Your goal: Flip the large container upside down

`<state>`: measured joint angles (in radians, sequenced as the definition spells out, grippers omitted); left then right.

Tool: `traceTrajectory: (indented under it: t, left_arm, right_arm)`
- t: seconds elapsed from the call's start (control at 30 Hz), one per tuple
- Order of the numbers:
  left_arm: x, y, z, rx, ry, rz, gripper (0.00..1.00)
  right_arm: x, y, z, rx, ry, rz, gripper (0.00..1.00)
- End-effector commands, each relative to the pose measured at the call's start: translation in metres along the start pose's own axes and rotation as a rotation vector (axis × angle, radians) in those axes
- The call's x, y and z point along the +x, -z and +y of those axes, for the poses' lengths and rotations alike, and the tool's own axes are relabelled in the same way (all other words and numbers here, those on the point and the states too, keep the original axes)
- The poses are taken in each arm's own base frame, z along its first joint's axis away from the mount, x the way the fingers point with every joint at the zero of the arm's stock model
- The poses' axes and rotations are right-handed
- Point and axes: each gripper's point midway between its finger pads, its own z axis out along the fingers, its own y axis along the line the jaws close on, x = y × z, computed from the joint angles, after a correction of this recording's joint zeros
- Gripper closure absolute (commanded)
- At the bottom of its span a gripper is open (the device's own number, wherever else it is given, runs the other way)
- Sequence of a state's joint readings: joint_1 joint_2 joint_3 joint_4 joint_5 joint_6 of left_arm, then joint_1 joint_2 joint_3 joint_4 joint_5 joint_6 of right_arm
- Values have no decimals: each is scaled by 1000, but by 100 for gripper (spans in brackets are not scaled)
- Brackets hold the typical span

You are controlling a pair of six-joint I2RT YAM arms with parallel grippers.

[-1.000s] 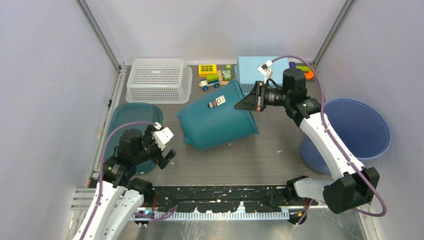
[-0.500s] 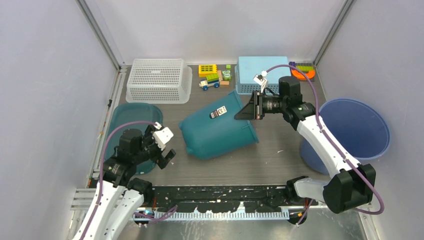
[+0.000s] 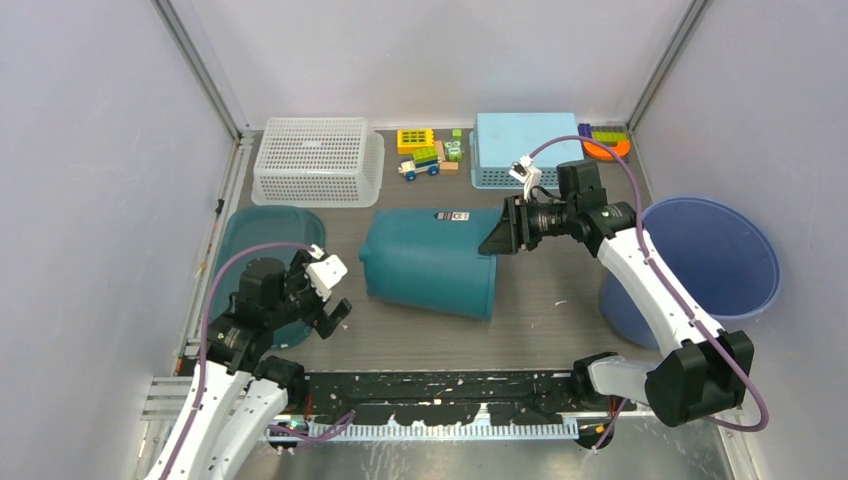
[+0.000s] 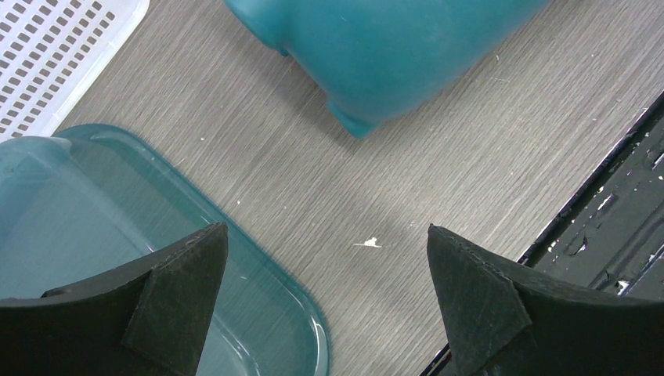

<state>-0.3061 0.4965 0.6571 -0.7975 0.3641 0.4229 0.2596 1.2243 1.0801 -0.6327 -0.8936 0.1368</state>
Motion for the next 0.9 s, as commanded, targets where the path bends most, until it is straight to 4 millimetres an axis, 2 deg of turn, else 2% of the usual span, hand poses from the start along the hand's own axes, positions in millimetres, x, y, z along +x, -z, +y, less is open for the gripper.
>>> traceTrajectory:
  t: [0.0, 0.23, 0.33, 0.47, 0.6, 0.7, 0.87]
  left_arm:
    - [-9, -3, 1, 8, -4, -39, 0]
    - [-9, -4, 1, 12, -2, -35, 0]
    - [-9, -6, 1, 17, 2, -30, 0]
    - [-20, -9, 17, -30, 1, -14, 0]
    - [-47, -7, 52, -149, -7, -6, 0]
    - [-75, -8, 75, -212, 9, -35, 0]
    - [-116, -10, 95, -260, 92, -127, 0]
  right_arm:
    - [-17, 16, 0, 97, 109, -32, 47]
    - [-18, 24, -13, 200, 123, -15, 47]
    - [-17, 26, -19, 235, 149, -8, 51]
    - [-16, 30, -26, 282, 167, -3, 55]
    - [-14, 34, -28, 300, 195, 16, 58]
    - [-11, 37, -27, 303, 221, 31, 59]
    - [1, 42, -20, 276, 259, 84, 60]
